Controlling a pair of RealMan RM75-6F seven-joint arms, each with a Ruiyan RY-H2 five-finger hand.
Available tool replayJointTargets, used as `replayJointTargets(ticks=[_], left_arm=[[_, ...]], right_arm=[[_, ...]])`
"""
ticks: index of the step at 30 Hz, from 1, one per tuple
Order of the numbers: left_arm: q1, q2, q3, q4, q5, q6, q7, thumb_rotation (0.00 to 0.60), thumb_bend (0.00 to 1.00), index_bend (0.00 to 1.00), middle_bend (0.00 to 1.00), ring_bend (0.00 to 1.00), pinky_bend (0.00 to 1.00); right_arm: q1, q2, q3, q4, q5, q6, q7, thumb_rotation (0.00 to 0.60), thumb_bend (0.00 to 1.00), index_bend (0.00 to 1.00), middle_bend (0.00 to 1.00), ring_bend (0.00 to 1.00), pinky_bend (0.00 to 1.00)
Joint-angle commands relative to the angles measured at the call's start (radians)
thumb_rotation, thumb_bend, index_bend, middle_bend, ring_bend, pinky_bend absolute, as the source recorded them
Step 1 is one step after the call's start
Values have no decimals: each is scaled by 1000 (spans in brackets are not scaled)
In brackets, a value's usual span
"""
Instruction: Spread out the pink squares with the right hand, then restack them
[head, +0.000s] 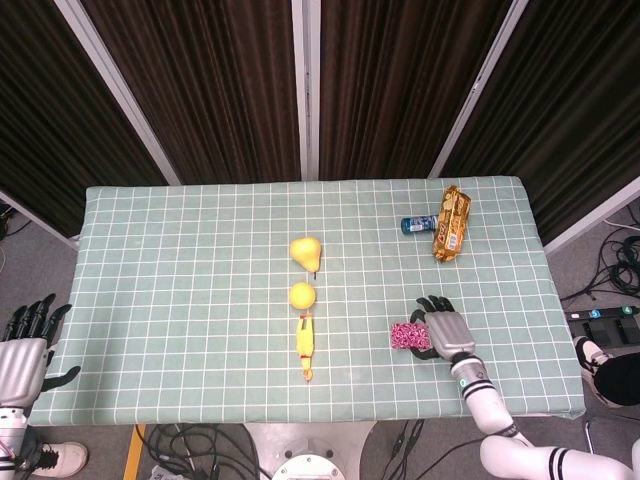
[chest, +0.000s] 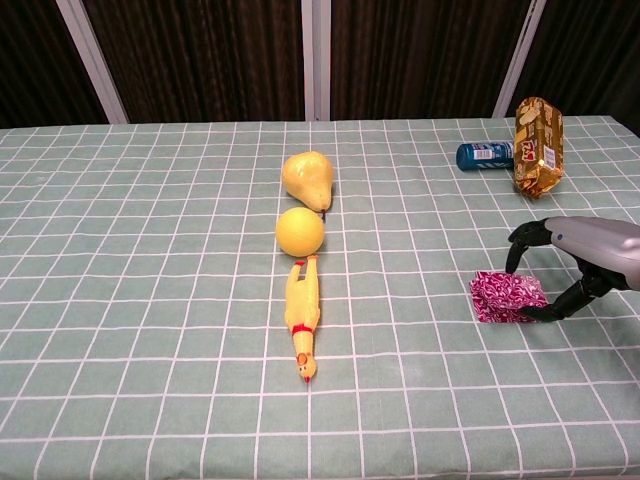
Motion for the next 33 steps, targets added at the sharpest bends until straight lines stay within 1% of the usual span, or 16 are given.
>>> replayJointTargets(ticks=[1,3,13,22,24,26,28,30,31,33], left_arm=[[1,-2,1,4,0,0,-3,600,0,180,127,71,80],[1,-2,1,6,1,0,-5,600,0,180,127,71,80],[0,-2,0,6,1,-1,-5,600,0,180,127,71,80],[2,-5,1,10,2,0,-8,600,0,180,127,71,80],[2,-4,1,10,2,0,-10,600,0,180,127,71,80],[2,-4,0,12,2,1,-13,600,0,180,126,71,80],[2,-4,-1,13,2,3,-15,600,0,180,126,71,80],[2,-6,-4,15,2,6,-16,600,0,180,126,71,80],[1,-8,-6,16,3,8,-14,600,0,180,127,71,80],[1,-12,-9,16,4,13,-9,600,0,180,127,71,80]], right_arm=[[5,-3,-2,4,6,-1,-6,506,170,339,102,0,0],[8,-7,-4,12,8,1,-11,497,171,331,101,0,0],[13,-15,-18,25,3,-3,-7,496,171,314,100,0,0],[8,-8,-26,20,-13,1,14,477,171,238,98,0,0],[3,4,-19,11,-25,12,35,472,171,233,99,0,0],[-8,30,-6,0,-61,34,84,465,172,231,99,0,0],[-26,61,7,-10,-92,68,128,473,172,232,100,0,0],[-52,102,18,-23,-142,123,183,494,171,239,102,0,0],[-64,123,20,-28,-170,146,210,510,171,244,103,0,0],[-95,178,15,-38,-245,201,272,564,172,250,103,0,0]])
